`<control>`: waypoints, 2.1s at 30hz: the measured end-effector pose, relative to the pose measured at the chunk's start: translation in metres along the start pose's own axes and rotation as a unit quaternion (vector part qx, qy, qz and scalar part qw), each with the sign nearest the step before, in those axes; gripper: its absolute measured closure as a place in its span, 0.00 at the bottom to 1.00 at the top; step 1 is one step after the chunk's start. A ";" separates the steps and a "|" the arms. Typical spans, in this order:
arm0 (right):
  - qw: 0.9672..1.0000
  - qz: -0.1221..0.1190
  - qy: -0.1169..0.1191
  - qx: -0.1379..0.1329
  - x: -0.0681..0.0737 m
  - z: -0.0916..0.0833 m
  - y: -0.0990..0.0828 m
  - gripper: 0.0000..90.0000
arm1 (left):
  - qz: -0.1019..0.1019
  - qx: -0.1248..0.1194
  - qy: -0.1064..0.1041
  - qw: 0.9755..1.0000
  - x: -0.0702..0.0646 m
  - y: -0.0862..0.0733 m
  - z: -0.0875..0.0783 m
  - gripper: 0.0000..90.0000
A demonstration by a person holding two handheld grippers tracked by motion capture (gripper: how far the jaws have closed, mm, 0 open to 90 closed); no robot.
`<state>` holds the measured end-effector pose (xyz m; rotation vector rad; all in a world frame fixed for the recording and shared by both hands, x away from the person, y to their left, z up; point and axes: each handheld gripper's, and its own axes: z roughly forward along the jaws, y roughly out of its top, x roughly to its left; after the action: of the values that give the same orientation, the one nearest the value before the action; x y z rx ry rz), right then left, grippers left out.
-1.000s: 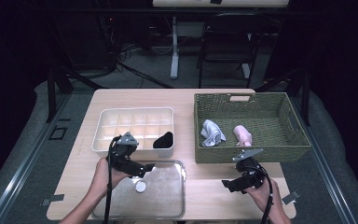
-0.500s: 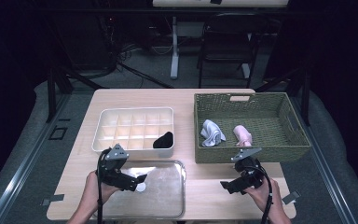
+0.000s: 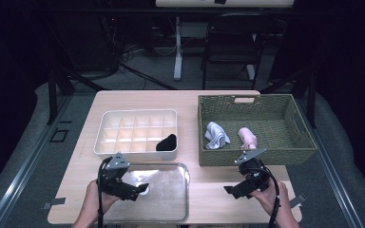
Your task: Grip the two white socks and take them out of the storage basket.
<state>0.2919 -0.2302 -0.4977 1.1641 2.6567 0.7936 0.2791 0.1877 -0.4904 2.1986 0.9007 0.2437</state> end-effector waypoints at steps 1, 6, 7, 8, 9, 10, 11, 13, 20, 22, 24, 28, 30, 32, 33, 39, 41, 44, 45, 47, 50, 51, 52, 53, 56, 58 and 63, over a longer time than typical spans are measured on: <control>1.000 0.001 0.004 -0.005 0.001 0.000 0.001 0.00 | -0.002 -0.002 0.003 1.000 0.000 -0.001 0.001 0.00; 1.000 0.007 0.016 -0.003 0.001 -0.010 0.006 0.00 | -0.001 -0.011 0.009 1.000 0.001 -0.002 0.000 0.00; 1.000 0.009 0.020 -0.004 0.001 -0.011 0.007 0.00 | 0.000 -0.007 0.008 1.000 0.002 -0.003 0.001 0.00; 1.000 0.011 0.024 -0.004 0.000 -0.013 0.008 0.00 | 0.001 -0.001 0.007 1.000 0.002 -0.004 0.002 0.00; 1.000 0.010 0.023 -0.008 0.000 -0.016 0.009 0.00 | 0.002 0.000 0.006 1.000 0.002 -0.004 0.004 0.00; 0.999 0.013 0.027 -0.012 -0.001 -0.019 0.010 0.00 | 0.003 0.000 0.006 1.000 0.002 -0.004 0.003 0.00; 0.999 0.015 0.030 -0.015 -0.001 -0.021 0.011 0.00 | 0.004 0.000 0.007 1.000 0.001 -0.003 0.003 0.00; 0.999 0.015 0.034 -0.020 -0.002 -0.024 0.013 0.00 | 0.004 -0.003 0.009 1.000 0.000 -0.003 0.002 0.00; 0.999 0.005 0.027 -0.045 -0.003 -0.046 0.031 0.00 | 0.004 -0.003 0.006 1.000 -0.001 -0.004 0.003 0.00; 0.999 0.004 0.023 -0.048 -0.007 -0.050 0.038 0.00 | 0.003 -0.001 0.005 1.000 -0.001 -0.005 0.004 0.00; 0.999 0.004 0.023 -0.047 -0.011 -0.051 0.043 0.00 | 0.006 0.005 0.006 1.000 -0.001 -0.006 0.005 0.00; 0.998 0.007 0.018 -0.052 -0.020 -0.053 0.054 0.00 | 0.002 0.011 0.001 1.000 -0.001 -0.008 0.007 0.00; 0.998 0.006 0.017 -0.052 -0.024 -0.052 0.060 0.00 | 0.003 0.011 0.003 1.000 -0.001 -0.009 0.007 0.00; 0.998 0.009 0.020 -0.052 -0.029 -0.052 0.064 0.00 | 0.000 0.009 0.002 1.000 -0.001 -0.009 0.007 0.00; 0.998 0.009 0.020 -0.052 -0.029 -0.052 0.064 0.00 | 0.000 0.009 0.002 1.000 -0.001 -0.009 0.007 0.00; 0.999 0.018 0.012 -0.047 -0.047 -0.043 0.078 0.00 | 0.000 0.013 -0.001 1.000 -0.001 -0.011 0.010 0.00; 0.999 0.018 0.013 -0.040 -0.050 -0.043 0.080 0.00 | -0.001 0.014 -0.002 1.000 -0.001 -0.011 0.010 0.00; 0.999 0.030 0.011 -0.042 -0.061 -0.036 0.086 0.01 | -0.003 0.015 -0.006 1.000 -0.001 -0.012 0.010 0.00; 0.999 0.032 0.009 -0.040 -0.063 -0.035 0.088 0.01 | -0.003 0.013 -0.005 1.000 -0.002 -0.012 0.011 0.00; 0.998 0.038 0.011 -0.039 -0.068 -0.033 0.091 0.01 | -0.001 0.014 -0.007 1.000 -0.002 -0.012 0.011 0.00; 0.998 0.047 0.008 -0.033 -0.075 -0.029 0.097 0.01 | 0.000 0.016 -0.009 1.000 -0.003 -0.012 0.013 0.00; 0.998 0.049 0.007 -0.028 -0.077 -0.028 0.099 0.01 | 0.001 0.015 -0.009 1.000 -0.004 -0.012 0.013 0.00; 0.998 0.050 0.006 -0.028 -0.080 -0.027 0.101 0.01 | 0.002 0.015 -0.008 1.000 -0.004 -0.012 0.013 0.00; 0.998 0.051 0.006 -0.026 -0.081 -0.025 0.103 0.02 | 0.003 0.016 -0.008 1.000 -0.004 -0.012 0.013 0.00; 0.998 0.056 0.006 -0.021 -0.086 -0.021 0.110 0.02 | 0.003 0.017 -0.008 1.000 -0.004 -0.012 0.013 0.00; 0.998 0.058 0.006 -0.017 -0.088 -0.017 0.115 0.03 | 0.003 0.016 -0.007 1.000 -0.004 -0.012 0.013 0.00; 0.998 0.057 0.000 -0.003 -0.092 -0.005 0.130 0.05 | 0.004 0.016 -0.006 1.000 -0.004 -0.012 0.012 0.00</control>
<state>0.4376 -0.2248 -0.4343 1.3247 2.6054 0.8196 0.2750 0.1838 -0.5072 2.2308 0.8946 0.2203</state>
